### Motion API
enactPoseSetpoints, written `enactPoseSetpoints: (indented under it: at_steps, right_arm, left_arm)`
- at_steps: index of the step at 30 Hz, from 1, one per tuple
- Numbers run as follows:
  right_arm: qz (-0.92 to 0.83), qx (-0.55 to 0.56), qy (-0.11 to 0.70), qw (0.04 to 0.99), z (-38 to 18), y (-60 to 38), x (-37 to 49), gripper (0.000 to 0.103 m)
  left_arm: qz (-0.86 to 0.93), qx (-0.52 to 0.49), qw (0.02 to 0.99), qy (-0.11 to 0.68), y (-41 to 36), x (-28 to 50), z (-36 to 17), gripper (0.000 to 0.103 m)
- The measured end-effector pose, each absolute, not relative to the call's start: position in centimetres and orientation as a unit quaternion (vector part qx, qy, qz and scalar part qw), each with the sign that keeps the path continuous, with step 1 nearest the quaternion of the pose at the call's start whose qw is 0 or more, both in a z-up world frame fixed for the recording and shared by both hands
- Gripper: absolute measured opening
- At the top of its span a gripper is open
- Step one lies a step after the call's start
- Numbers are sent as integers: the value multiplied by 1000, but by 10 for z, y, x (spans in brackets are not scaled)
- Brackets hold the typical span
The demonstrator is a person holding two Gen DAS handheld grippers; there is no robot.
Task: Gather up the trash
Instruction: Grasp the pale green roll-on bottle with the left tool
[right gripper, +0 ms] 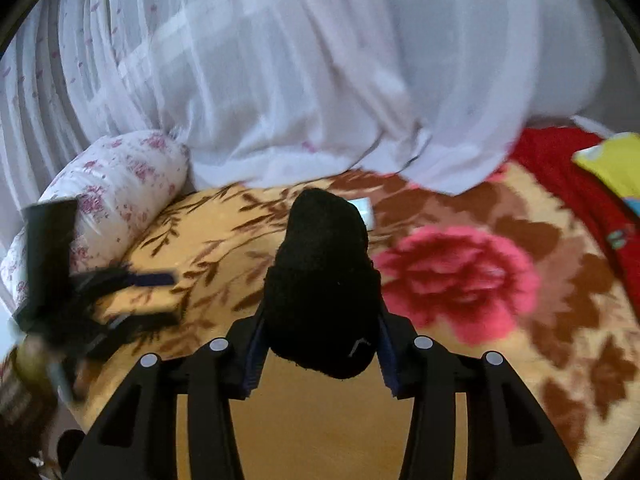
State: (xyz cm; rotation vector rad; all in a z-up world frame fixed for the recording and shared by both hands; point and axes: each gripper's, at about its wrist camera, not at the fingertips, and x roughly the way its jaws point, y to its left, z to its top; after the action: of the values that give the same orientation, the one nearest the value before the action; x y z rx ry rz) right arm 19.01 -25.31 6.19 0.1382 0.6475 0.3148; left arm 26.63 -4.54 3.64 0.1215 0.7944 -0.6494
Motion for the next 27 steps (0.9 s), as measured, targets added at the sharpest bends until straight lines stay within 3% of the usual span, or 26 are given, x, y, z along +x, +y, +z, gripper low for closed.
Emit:
enactPoseSetpoints:
  at_steps: [5, 13, 21, 27]
  right_arm:
    - [142, 76, 290, 944, 72, -277, 181, 47]
    - [152, 85, 301, 938, 60, -287, 181, 47]
    - [171, 92, 305, 932, 56, -285, 182, 47]
    - [161, 101, 309, 932, 50, -291, 186, 47]
  left_arm:
    - [-316, 139, 854, 389, -76, 340, 8, 76]
    - [-355, 246, 840, 329, -114, 402, -2, 76]
    - [-348, 299, 823, 335, -141, 439, -18, 76]
    - [-327, 268, 832, 360, -158, 449, -31, 76]
